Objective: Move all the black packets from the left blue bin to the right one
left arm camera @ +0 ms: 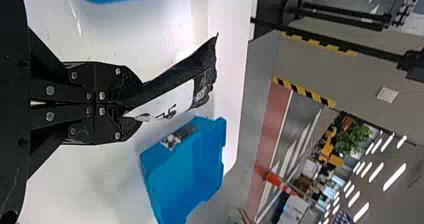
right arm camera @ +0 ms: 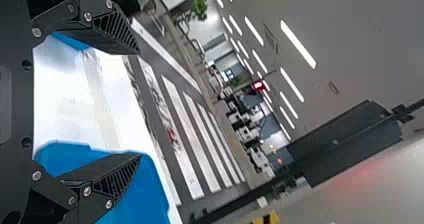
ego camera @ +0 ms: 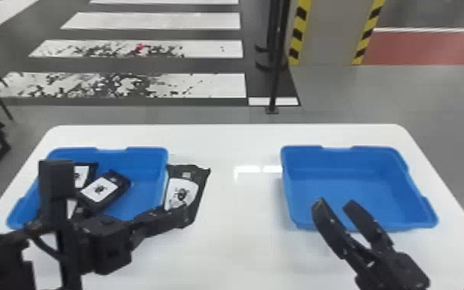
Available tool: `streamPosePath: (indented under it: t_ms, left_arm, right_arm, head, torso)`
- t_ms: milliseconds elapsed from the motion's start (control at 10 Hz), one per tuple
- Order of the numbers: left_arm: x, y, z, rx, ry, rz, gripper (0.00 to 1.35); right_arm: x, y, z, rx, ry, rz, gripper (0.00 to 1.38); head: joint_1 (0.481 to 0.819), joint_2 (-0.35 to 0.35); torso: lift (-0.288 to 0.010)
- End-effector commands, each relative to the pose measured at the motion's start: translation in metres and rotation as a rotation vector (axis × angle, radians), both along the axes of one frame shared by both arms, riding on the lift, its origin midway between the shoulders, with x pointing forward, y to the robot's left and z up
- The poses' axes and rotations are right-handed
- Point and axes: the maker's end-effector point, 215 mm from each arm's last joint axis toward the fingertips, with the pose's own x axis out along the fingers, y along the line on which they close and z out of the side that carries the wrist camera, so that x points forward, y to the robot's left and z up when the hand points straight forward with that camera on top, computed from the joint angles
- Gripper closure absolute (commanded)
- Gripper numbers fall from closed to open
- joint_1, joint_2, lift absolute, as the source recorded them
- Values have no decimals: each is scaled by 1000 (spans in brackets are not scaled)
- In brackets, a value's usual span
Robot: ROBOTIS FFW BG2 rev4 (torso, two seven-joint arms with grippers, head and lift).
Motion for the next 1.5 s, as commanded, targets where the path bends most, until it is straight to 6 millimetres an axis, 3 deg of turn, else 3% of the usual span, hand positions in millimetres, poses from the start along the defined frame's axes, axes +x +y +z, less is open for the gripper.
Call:
streamPosePath:
  t_ms: [0, 200, 400, 600, 800, 1100, 1200, 1400]
  left_arm:
    - [-9, -33, 5, -48, 7, -69, 1205]
    - [-18, -65, 9, -99, 21, -147, 1205]
    - [-19, -74, 12, -103, 20, -171, 1205]
    - [-20, -90, 13, -140, 33, -209, 1205]
    - [-20, -95, 10, -146, 47, -221, 1205]
    - [-21, -104, 7, -167, 63, -241, 1205]
    - [-22, -107, 9, -172, 61, -248, 1205]
    - [-24, -109, 9, -178, 65, -256, 1205]
  right_arm:
    - [11, 30, -17, 49, 49, 109, 314]
    - [20, 50, -25, 99, 77, 193, 314]
    - [33, 47, -30, 108, 78, 198, 314]
    - [32, 55, -28, 130, 94, 232, 314]
    - [33, 75, -18, 176, 87, 279, 314]
    - [18, 112, -16, 256, 130, 407, 317]
    - [20, 118, -15, 264, 128, 423, 377]
    - [38, 103, -8, 266, 64, 360, 1127]
  head:
    - [695, -7]
    - [695, -12]
    - [695, -34]
    - [695, -46]
    - [695, -53]
    - [695, -26]
    - [695, -9]
    - [695, 2]
  torso:
    - [-140]
    - [-140]
    - [-140]
    - [-140]
    - [-140]
    - [-140]
    - [-140]
    - [-140]
